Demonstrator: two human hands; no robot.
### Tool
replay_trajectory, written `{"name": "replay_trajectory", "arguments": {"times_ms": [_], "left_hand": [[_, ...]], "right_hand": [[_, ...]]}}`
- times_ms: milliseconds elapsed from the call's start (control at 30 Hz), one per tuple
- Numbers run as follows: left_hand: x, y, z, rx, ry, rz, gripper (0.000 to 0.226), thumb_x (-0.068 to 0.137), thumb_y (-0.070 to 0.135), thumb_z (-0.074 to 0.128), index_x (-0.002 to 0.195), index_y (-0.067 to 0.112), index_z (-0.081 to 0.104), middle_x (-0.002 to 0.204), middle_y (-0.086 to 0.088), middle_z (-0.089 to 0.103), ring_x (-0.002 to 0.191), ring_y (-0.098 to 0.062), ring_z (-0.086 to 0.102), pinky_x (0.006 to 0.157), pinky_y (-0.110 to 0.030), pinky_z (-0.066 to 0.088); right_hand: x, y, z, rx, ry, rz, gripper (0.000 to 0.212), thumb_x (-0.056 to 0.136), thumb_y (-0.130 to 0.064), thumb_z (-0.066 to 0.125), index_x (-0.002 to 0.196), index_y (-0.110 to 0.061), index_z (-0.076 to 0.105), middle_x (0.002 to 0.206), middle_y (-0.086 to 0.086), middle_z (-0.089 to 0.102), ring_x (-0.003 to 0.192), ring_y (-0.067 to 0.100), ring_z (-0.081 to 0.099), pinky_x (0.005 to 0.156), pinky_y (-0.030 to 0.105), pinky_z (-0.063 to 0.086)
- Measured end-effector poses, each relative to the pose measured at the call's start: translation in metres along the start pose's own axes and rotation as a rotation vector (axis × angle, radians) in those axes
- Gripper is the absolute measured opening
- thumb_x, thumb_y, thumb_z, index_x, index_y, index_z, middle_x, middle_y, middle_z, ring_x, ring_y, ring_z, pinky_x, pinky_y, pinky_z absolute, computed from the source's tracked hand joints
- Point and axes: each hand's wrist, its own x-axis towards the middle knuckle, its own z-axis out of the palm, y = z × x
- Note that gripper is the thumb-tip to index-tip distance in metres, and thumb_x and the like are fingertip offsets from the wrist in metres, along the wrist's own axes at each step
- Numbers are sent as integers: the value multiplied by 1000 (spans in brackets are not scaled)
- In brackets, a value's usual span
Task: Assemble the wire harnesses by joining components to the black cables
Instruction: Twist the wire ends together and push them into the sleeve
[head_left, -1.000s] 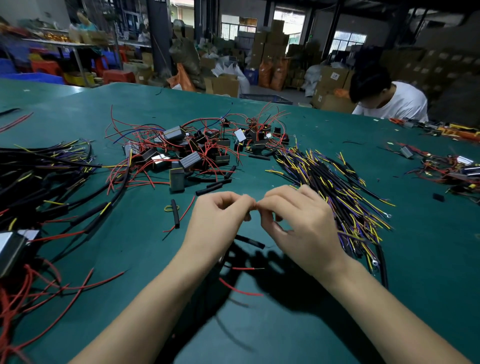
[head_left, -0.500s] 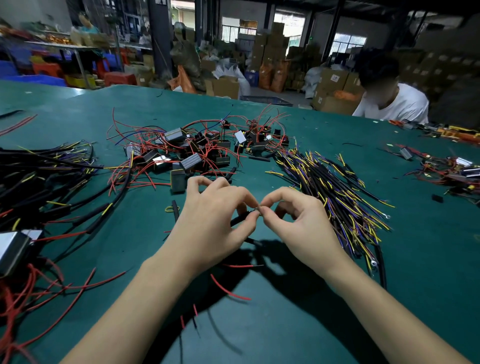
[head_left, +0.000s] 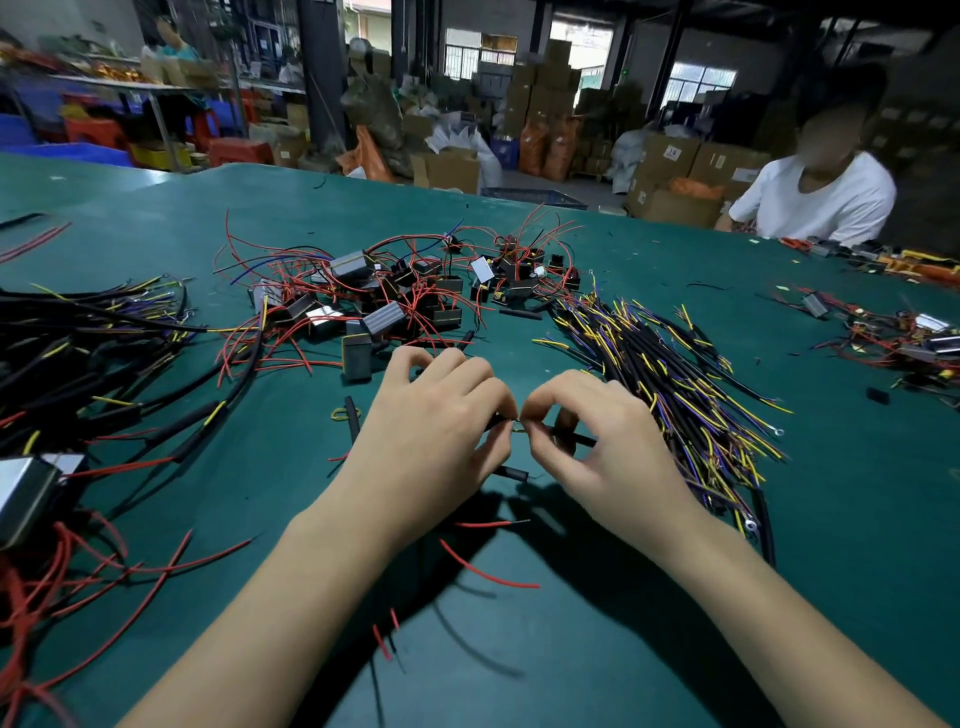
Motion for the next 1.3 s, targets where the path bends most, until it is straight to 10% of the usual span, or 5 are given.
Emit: {"name": "replay_trajectory", "arguments": {"times_ms": [233,600,900,1167,1300], "left_hand": [[-2,1,9,-272,-54,-167,18,94,35,44,85,26,57,83,11,56,89,-13,52,90,-36,33],[-4,1,13,-286,41,-156,6,90,25,57,91,20,60,86,11,58,84,-11,56,82,-32,34],[-2,3,7,-128,23,-74,28,87,34,41,85,17,63,82,4,61,79,-20,59,78,-35,38],[-2,-5,15,-356,-200,-177,9,92,31,54,90,26,61,95,10,58,98,-11,50,90,-30,36],[1,-19,2,-769,-276,-368,12,89,25,62,77,25,65,71,23,63,66,13,53,63,-2,36]], "right_hand": [[-3,6,1,-664,209,-396,11,91,-9,56,85,-16,62,80,-1,63,64,21,56,69,35,24],[2,-1,-8,284,-9,209,13,92,-27,60,81,-29,68,78,-16,68,77,5,60,93,46,34],[3,-1,-11,309,-64,266,12,81,-25,74,74,-32,66,70,-24,64,73,6,57,90,53,40],[-2,-2,-1,-503,-35,-155,13,89,-25,59,78,-20,64,67,-9,61,66,17,55,76,37,25],[-2,-8,7,-692,141,-284,14,90,-16,61,76,-17,63,60,-4,48,60,21,49,74,36,30]]}}
